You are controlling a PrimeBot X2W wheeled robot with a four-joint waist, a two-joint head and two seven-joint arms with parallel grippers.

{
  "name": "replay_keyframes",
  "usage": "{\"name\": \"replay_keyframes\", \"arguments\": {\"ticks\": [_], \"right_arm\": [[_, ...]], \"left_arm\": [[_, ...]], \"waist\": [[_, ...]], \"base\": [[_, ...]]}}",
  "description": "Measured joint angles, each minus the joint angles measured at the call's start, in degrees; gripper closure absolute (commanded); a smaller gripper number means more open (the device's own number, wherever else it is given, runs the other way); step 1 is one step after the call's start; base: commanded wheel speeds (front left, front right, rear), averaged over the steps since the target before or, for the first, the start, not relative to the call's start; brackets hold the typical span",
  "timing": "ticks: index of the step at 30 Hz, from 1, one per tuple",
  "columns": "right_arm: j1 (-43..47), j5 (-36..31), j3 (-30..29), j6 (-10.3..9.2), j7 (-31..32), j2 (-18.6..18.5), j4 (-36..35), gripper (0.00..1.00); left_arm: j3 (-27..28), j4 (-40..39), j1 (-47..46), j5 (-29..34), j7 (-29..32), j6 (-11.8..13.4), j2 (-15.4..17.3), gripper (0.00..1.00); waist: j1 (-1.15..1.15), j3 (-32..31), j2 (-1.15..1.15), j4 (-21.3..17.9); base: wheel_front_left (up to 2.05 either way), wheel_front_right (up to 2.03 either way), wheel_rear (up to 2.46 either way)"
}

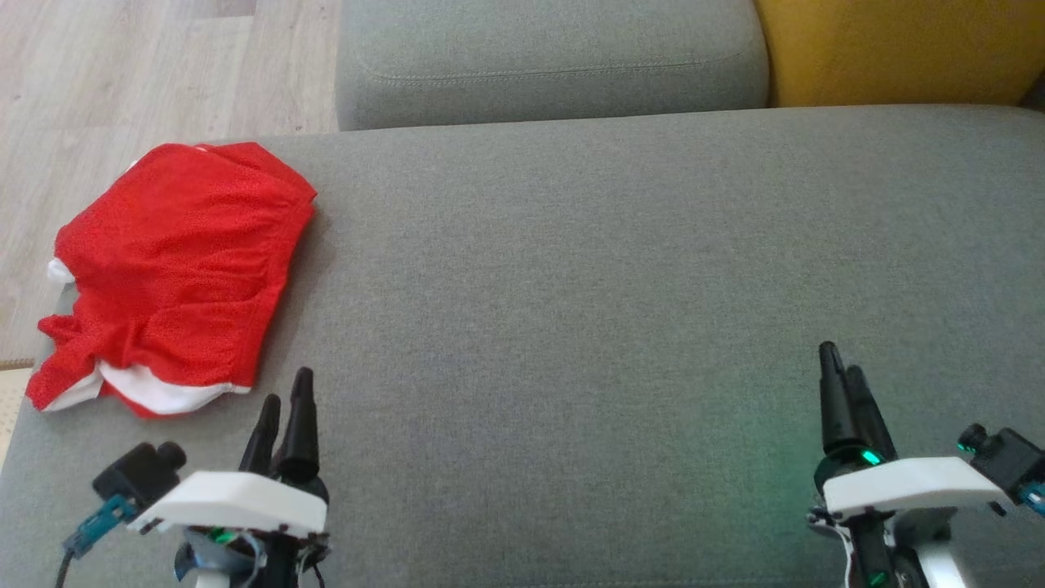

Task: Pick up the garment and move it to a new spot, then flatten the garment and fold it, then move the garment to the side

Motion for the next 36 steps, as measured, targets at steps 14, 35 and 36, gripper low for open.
{"name": "replay_keyframes", "arguments": {"ticks": [14,35,36], "right_arm": [[-0.01,-10.71,2.23,0.00,-2.18,-0.01,-0.22,0.00],[-0.05,-25.31,4.19,0.00,-5.42,-0.03,-0.79,0.00],[-0.05,-26.07,4.19,0.00,-5.57,-0.03,-0.78,0.00]], "left_arm": [[-3.66,-0.87,0.05,10.12,-2.35,3.05,1.96,0.00],[-8.23,-2.29,1.29,23.49,-5.60,6.94,3.54,0.00],[-8.25,-2.27,1.58,24.10,-5.73,7.14,3.58,0.00]], "waist": [[0.00,-0.18,0.00,-0.18],[0.00,-0.93,0.00,-0.42],[0.00,-0.97,0.00,-0.42]], "base": [[0.00,0.00,0.00],[0.00,0.00,0.00],[0.00,0.00,0.00]]}}
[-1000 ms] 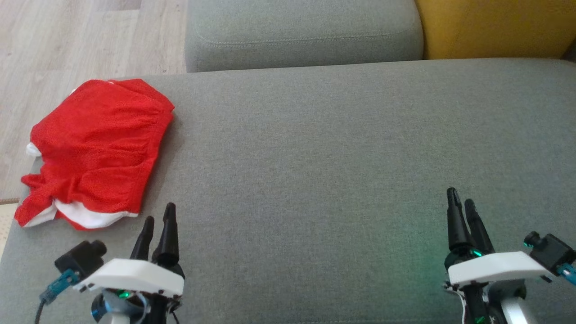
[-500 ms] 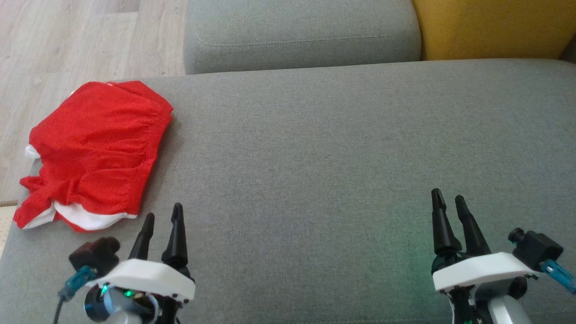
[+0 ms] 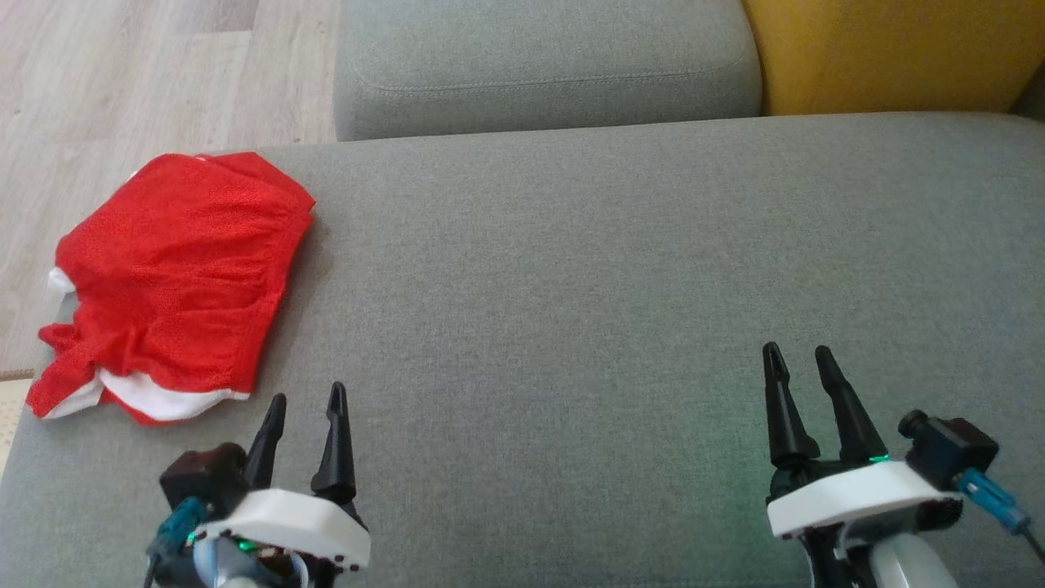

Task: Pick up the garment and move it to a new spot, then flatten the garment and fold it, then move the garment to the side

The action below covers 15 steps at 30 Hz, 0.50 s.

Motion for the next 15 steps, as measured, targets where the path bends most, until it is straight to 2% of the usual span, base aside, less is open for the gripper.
{"name": "replay_keyframes", "arguments": {"ticks": [3,15], "right_arm": [[0.00,-4.10,-0.24,0.00,-0.89,-0.01,0.09,0.00],[0.00,-12.74,0.23,0.00,-3.12,-0.02,0.20,0.00]], "left_arm": [[-0.26,-0.21,0.48,3.13,-0.70,0.94,0.48,0.00],[-1.51,-1.30,0.97,10.60,-2.66,2.07,0.66,0.00]], "waist": [[0.00,-0.23,0.00,-0.04],[0.00,-0.44,0.00,-0.19]], "base": [[0.00,0.00,0.00],[0.00,0.00,0.00]]}}
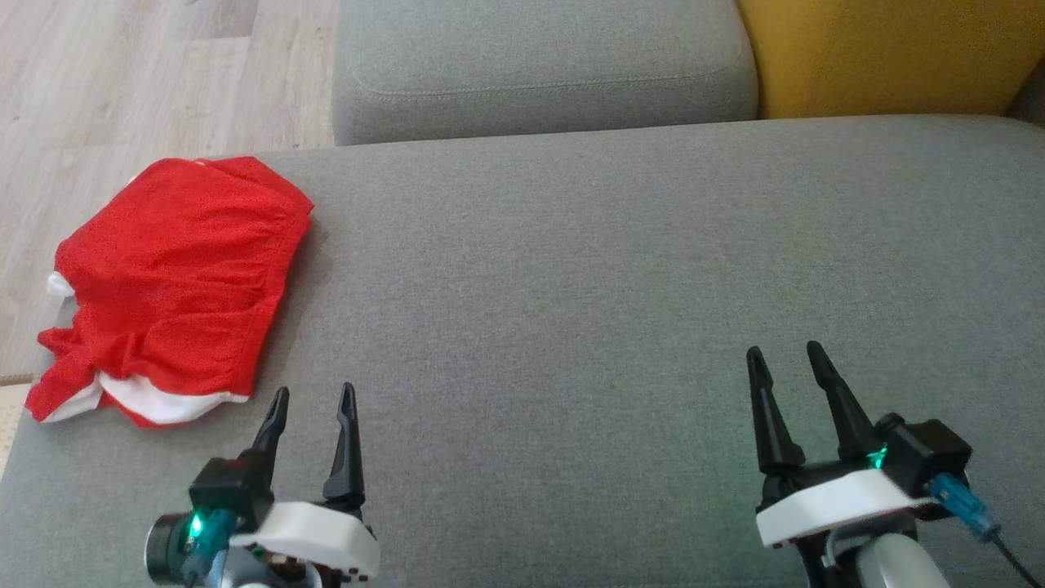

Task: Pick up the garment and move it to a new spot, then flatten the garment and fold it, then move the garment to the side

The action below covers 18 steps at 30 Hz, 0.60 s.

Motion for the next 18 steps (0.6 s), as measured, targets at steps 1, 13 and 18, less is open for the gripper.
{"name": "replay_keyframes", "arguments": {"ticks": [1,13,18], "right_arm": [[0.00,-0.73,0.09,0.00,-0.13,0.00,0.00,0.00],[-0.04,-8.89,1.08,0.00,-1.91,-0.02,0.01,0.00],[-0.09,-10.44,1.07,0.00,-2.47,-0.03,0.54,0.00]], "left_arm": [[0.00,-0.03,0.04,0.47,-0.14,0.24,0.00,0.00],[0.12,-0.19,1.37,7.68,-2.10,0.44,-0.14,0.00],[0.45,-0.11,1.37,9.23,-2.45,0.38,-0.78,0.00]], "waist": [[0.00,-0.02,0.00,-0.02],[0.00,-0.03,0.00,-0.23],[0.00,0.06,0.00,-0.22]], "base": [[0.00,0.00,0.00],[0.00,0.00,0.00],[0.00,0.00,0.00]]}}
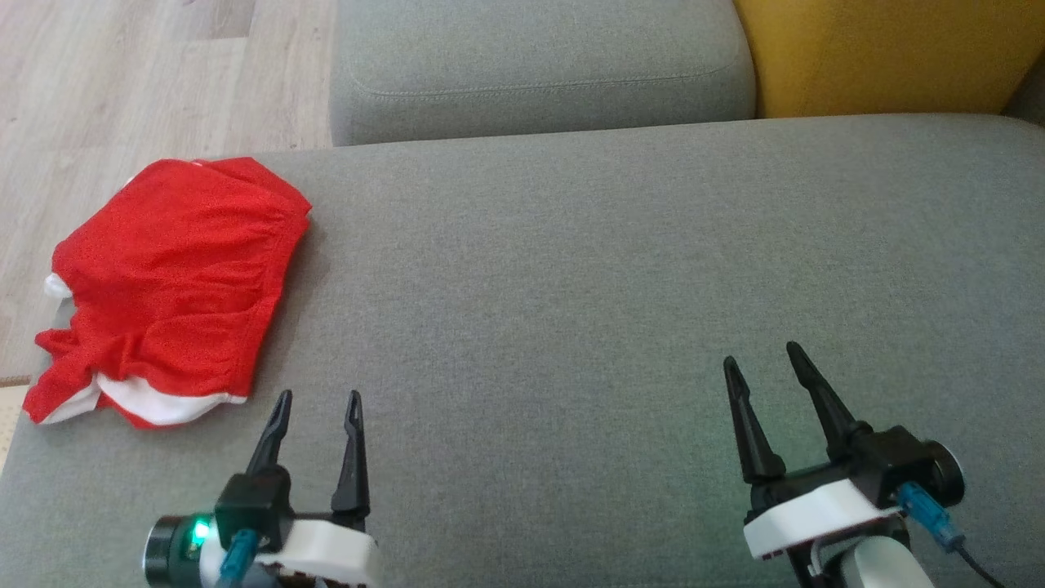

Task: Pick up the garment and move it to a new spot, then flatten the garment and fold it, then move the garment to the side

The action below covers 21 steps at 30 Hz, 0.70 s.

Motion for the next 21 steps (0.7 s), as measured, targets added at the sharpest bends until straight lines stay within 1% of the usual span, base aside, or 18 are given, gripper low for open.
{"name": "replay_keyframes", "arguments": {"ticks": [4,12,18,21], "right_arm": [[-0.02,0.03,-0.27,0.00,0.00,-0.01,0.78,0.00],[-0.08,0.20,-0.75,0.00,0.00,-0.01,1.18,0.00],[-0.42,0.26,-1.00,0.00,0.00,-0.01,1.47,0.00],[-0.76,0.29,-1.08,0.00,0.00,-0.01,1.51,0.00]], "left_arm": [[1.15,0.19,0.00,-0.02,0.00,-0.10,-0.30,0.00],[1.41,0.53,0.01,0.05,0.00,-1.07,-0.59,0.00],[1.90,0.67,0.01,0.08,0.00,-1.15,-0.91,0.00],[2.64,0.71,0.01,0.46,0.00,-1.59,-1.07,0.00]], "waist": [[0.00,0.02,0.00,0.02],[0.00,0.09,0.00,0.06],[0.00,0.11,0.00,0.08],[0.00,0.14,0.00,0.07]], "base": [[0.00,0.00,0.00],[0.00,0.00,0.00],[0.00,0.00,0.00],[0.00,0.00,0.00]]}}
